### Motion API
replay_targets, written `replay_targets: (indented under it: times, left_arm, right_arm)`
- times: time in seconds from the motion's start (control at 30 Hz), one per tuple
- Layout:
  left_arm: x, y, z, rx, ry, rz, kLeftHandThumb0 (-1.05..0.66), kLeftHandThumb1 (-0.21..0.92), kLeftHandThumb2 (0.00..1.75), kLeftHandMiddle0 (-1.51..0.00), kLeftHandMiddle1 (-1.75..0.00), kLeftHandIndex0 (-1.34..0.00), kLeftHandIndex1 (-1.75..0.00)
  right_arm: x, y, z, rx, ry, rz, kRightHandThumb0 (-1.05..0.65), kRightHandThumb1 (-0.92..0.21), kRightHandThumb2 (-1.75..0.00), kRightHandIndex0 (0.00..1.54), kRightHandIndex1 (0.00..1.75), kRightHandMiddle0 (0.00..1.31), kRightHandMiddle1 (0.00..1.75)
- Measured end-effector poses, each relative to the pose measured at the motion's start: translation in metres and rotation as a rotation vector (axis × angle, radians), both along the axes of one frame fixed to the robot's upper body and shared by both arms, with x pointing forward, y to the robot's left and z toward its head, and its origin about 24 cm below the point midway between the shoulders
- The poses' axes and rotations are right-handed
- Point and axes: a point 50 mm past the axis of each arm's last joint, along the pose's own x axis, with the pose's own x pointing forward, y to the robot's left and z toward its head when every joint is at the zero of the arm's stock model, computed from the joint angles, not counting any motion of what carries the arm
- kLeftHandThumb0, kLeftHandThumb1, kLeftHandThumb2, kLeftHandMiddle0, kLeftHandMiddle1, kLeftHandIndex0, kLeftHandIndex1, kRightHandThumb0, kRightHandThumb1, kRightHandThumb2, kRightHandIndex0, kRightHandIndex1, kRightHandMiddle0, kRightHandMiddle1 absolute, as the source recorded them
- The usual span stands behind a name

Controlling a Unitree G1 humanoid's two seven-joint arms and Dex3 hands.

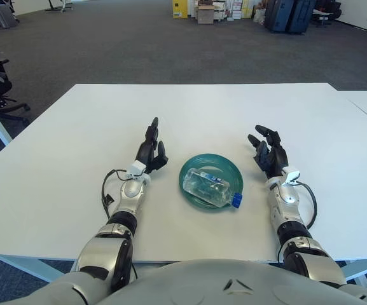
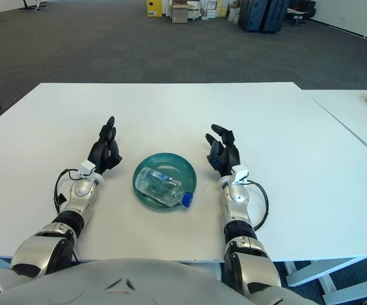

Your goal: Put the bottle into the plate.

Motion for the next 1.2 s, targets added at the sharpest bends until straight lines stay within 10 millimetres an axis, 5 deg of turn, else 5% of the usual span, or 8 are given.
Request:
replay_targets:
  times: [0.5,0.57,0.6,0.7,0.93,1.0,1.1,1.2]
  left_arm:
    - [0.0,0.001,-0.001,0.0,0.006,0.002,-1.02,0.92,0.95,-0.2,-0.02,0.0,-0.45]
    - [0.0,0.001,-0.001,0.001,0.008,0.002,-1.02,0.92,0.94,-0.21,-0.02,0.0,-0.47]
    - [-0.001,0.001,-0.002,0.002,0.009,0.002,-1.03,0.92,0.94,-0.21,-0.02,0.0,-0.49]
    - [-0.001,0.002,-0.002,0.002,0.012,0.002,-1.04,0.92,0.94,-0.22,-0.02,0.0,-0.51]
    - [-0.001,0.002,-0.003,0.001,0.017,0.0,-1.05,0.92,0.93,-0.23,-0.02,0.0,-0.54]
    - [-0.001,0.002,-0.003,-0.001,0.018,-0.001,-1.05,0.92,0.93,-0.23,-0.02,0.0,-0.55]
    - [-0.001,0.002,-0.003,-0.002,0.019,-0.003,-1.05,0.92,0.93,-0.24,-0.02,0.0,-0.57]
    - [-0.002,0.003,-0.004,-0.002,0.024,-0.008,-1.04,0.92,0.93,-0.24,-0.02,0.0,-0.58]
  right_arm:
    - [-0.002,0.005,0.001,-0.086,0.006,-0.08,-0.75,-0.92,-0.68,0.24,0.06,0.0,0.78]
    - [-0.002,0.006,0.001,-0.084,0.002,-0.098,-0.63,-0.82,-0.76,0.16,0.54,0.0,1.0]
    - [-0.003,0.005,0.001,-0.083,-0.001,-0.112,-0.52,-0.66,-0.95,0.08,1.03,0.0,1.27]
    - [-0.003,0.004,0.002,-0.081,-0.005,-0.146,-0.25,-0.63,-0.98,0.22,1.43,0.07,1.53]
    - [-0.004,0.001,0.002,-0.081,-0.001,-0.217,-0.02,-0.58,-1.02,0.35,1.72,0.25,1.72]
    - [-0.004,0.001,0.003,-0.084,-0.004,-0.228,-0.01,-0.75,-0.8,0.23,1.74,0.17,1.73]
    - [-0.004,0.005,0.005,-0.11,-0.017,-0.219,-0.47,-0.86,-0.66,0.08,0.94,0.06,0.79]
    - [-0.003,0.011,0.007,-0.151,-0.024,-0.191,-0.69,-0.9,-0.62,0.02,0.38,0.02,0.34]
